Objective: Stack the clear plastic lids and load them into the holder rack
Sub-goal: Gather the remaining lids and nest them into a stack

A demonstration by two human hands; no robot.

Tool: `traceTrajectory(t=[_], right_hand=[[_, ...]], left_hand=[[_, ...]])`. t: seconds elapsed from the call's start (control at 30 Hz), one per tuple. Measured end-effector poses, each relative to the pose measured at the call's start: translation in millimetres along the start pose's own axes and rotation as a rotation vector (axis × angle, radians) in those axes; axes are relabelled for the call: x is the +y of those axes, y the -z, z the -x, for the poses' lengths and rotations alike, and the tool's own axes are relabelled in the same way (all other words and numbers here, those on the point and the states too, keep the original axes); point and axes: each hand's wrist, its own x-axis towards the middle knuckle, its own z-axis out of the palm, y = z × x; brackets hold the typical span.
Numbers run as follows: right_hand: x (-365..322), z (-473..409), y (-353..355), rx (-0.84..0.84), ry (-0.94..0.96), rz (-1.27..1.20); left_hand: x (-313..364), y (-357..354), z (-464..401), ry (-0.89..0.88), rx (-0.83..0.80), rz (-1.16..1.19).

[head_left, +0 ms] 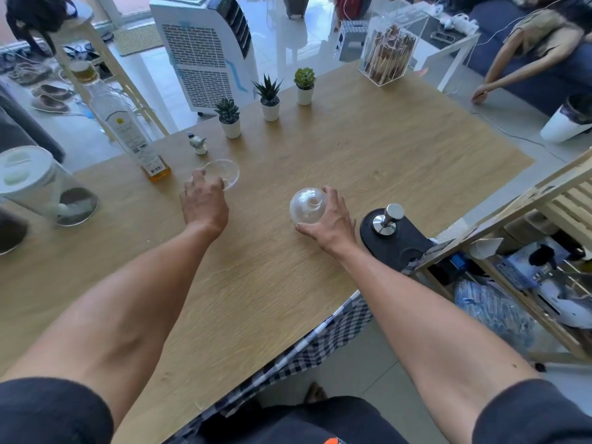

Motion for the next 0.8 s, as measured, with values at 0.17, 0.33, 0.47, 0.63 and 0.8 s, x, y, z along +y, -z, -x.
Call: traceTrajectory(t=[0.17, 0.33, 0.47, 0.63, 0.8], right_hand=[[0, -2, -1, -0.014, 0.008, -0.025], [-1, 1, 0, -0.017, -0.007, -0.052], [1, 2, 2, -0.008, -0.002, -0.070], [2, 7, 5, -0.036, -0.003, -0.127], [7, 6, 6, -0.062, 0.030, -0.117]], left_hand=[[26, 26, 3, -0.036, 0.041, 0.414], [66, 55, 7, 0.297, -0.459, 1.397], [80, 46, 22, 0.281, -0.746, 1.430], [94, 20, 38, 0.300, -0.732, 1.148], [103, 6, 44, 0.323, -0.638, 1.080]])
